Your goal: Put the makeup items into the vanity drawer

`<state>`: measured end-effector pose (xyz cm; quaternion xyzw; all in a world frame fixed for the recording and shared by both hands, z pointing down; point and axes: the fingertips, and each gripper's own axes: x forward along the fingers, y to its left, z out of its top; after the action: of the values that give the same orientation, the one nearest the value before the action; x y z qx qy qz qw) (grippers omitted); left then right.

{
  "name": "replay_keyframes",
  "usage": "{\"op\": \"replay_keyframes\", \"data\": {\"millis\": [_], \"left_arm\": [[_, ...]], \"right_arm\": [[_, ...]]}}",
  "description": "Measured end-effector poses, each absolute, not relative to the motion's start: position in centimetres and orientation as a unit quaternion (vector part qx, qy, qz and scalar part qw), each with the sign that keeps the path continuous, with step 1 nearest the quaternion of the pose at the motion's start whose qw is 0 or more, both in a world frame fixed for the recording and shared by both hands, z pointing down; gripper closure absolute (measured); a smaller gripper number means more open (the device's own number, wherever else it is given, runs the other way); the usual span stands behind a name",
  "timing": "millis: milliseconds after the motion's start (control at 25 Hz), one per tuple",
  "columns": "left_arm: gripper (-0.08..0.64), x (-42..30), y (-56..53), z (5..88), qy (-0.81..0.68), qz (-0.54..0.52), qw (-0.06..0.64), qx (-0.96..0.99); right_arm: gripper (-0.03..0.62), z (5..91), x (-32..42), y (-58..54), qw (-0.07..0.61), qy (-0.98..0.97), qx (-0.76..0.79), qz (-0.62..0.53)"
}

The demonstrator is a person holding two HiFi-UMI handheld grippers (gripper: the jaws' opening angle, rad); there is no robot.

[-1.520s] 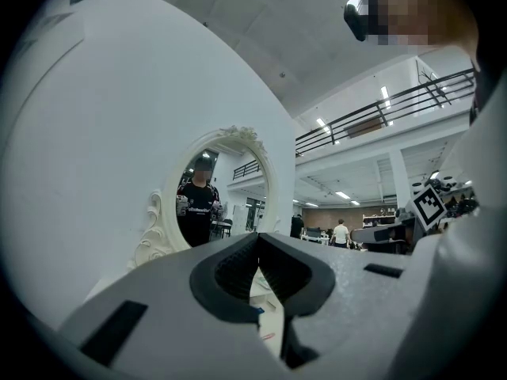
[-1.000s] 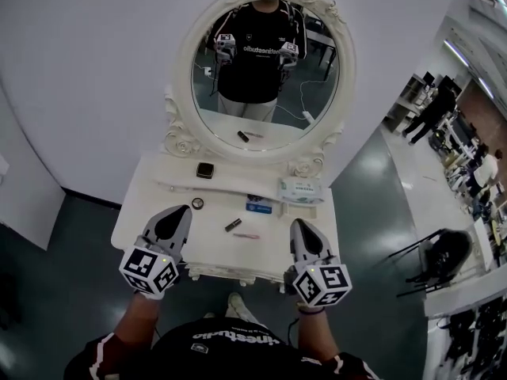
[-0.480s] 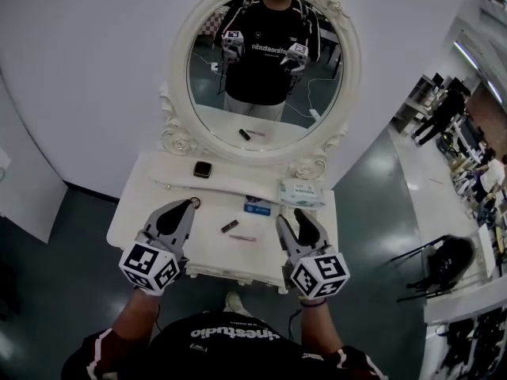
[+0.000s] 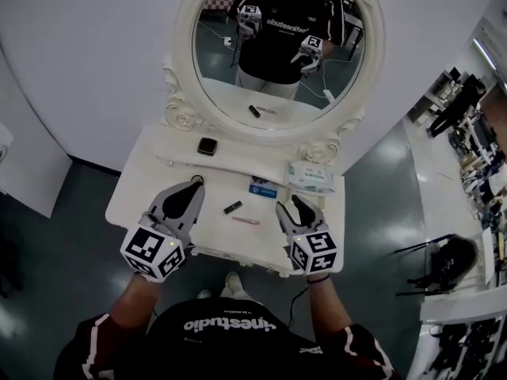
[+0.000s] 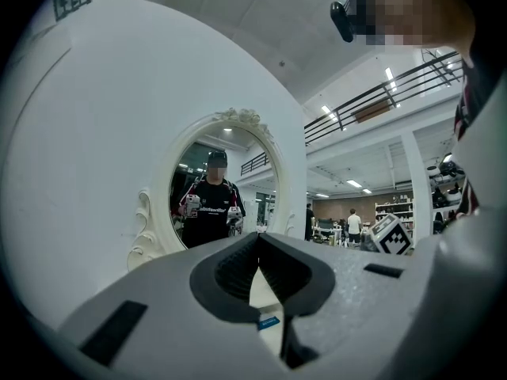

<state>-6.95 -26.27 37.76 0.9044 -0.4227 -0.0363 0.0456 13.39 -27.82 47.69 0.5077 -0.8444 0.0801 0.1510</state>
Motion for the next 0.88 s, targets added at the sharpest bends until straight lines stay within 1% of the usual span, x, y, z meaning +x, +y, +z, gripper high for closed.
{"op": "replay_keyframes", "data": {"millis": [240,400,880], "left_arm": [[0.555,-5.7,-26.1,39.1,-0.424,-0.020,0.060,0.904],[0.555,-5.1,-26.3,39.7,-0.433,-0.006,0.056,0.900],[0.555,-5.8,-26.6,40.9,-0.478,0.018,0.060,0.876]], "right_arm": [[0.420,53.4,12.6,-29.1,0.206,-0.862,0.453,0.098],[0.420,57.4,11.7,-29.6,0.238,-0.877,0.403,0.106],[0.420,68.4,9.5,-30.1,0.344,-0.879,0.307,0.123]]}}
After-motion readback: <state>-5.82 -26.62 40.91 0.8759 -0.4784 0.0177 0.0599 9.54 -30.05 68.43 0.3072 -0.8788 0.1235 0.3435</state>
